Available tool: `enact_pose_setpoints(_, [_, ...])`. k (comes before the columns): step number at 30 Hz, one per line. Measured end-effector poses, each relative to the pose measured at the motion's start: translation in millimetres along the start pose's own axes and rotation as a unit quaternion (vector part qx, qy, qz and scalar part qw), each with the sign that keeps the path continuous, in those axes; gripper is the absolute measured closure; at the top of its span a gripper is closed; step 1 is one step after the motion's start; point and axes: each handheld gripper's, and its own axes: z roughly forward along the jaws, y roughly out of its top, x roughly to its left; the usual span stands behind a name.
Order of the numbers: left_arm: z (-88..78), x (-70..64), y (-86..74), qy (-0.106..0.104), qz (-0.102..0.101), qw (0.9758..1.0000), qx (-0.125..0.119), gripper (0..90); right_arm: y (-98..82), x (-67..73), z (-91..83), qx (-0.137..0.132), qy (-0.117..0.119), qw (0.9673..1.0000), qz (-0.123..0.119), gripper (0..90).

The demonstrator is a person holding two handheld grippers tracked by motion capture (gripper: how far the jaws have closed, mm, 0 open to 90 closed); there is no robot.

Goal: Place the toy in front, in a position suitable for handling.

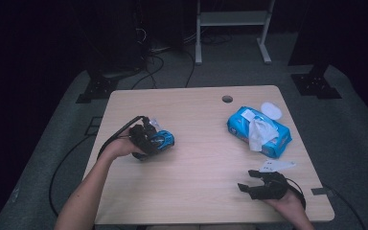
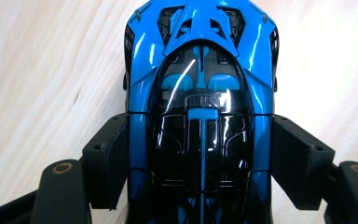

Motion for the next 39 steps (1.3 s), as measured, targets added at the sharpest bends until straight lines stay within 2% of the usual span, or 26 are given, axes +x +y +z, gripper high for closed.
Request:
enact_pose_setpoints(3, [-3.5,-15.3,18.1,-0.007,0.029,0.9994,-0.017,28.1,-0.1,-2.0,-2.3,-0.004,-0.003,1.0,0.003,27.9])
enact_pose_setpoints(7, [-2.4,-37.7,42.6,-0.024,0.069,0.9968,-0.033,28.1,-2.2,-7.6,-9.1,-0.015,-0.01,0.9997,0.018,28.0])
enact_pose_setpoints(12, [13.9,-75.2,74.1,-0.053,0.127,0.9898,-0.038,28.1,-5.6,-14.4,-15.8,-0.029,-0.021,0.9989,0.031,29.0])
enact_pose_setpoints(16, [31.5,-96.1,84.3,-0.078,0.149,0.9852,-0.032,28.1,-6.2,-16.8,-17.2,-0.032,-0.027,0.9985,0.035,29.0])
enact_pose_setpoints(20, [51.9,-116.5,88.2,-0.098,0.172,0.9801,-0.013,28.1,-7.6,-20.3,-20.9,-0.039,-0.035,0.9977,0.042,29.0])
enact_pose_setpoints(23, [61.3,-121.7,89.2,-0.11,0.178,0.9778,-0.003,28.1,-9.0,-23.8,-22.7,-0.044,-0.038,0.997,0.05,29.0])
enact_pose_setpoints(26, [66.6,-122.0,89.7,-0.113,0.179,0.9772,0.003,28.1,-9.5,-25.7,-22.2,-0.044,-0.04,0.9968,0.054,29.0])
enact_pose_setpoints(29, [69.6,-122.5,89.6,-0.114,0.177,0.9775,0.005,28.0,-9.4,-25.6,-20.6,-0.042,-0.038,0.9969,0.055,29.0])
enact_pose_setpoints(35, [72.7,-124.6,90.3,-0.11,0.187,0.976,0.014,28.0,-9.3,-24.8,-20.1,-0.041,-0.04,0.997,0.052,29.0])
enact_pose_setpoints(38, [76.2,-124.4,88.5,-0.109,0.186,0.9763,0.018,27.9,-9.7,-25.0,-20.6,-0.041,-0.041,0.9968,0.054,29.0])
enact_pose_setpoints(39, [76.3,-124.1,87.7,-0.112,0.179,0.9773,0.012,27.9,-9.7,-25.0,-20.7,-0.041,-0.041,0.9968,0.055,29.0])
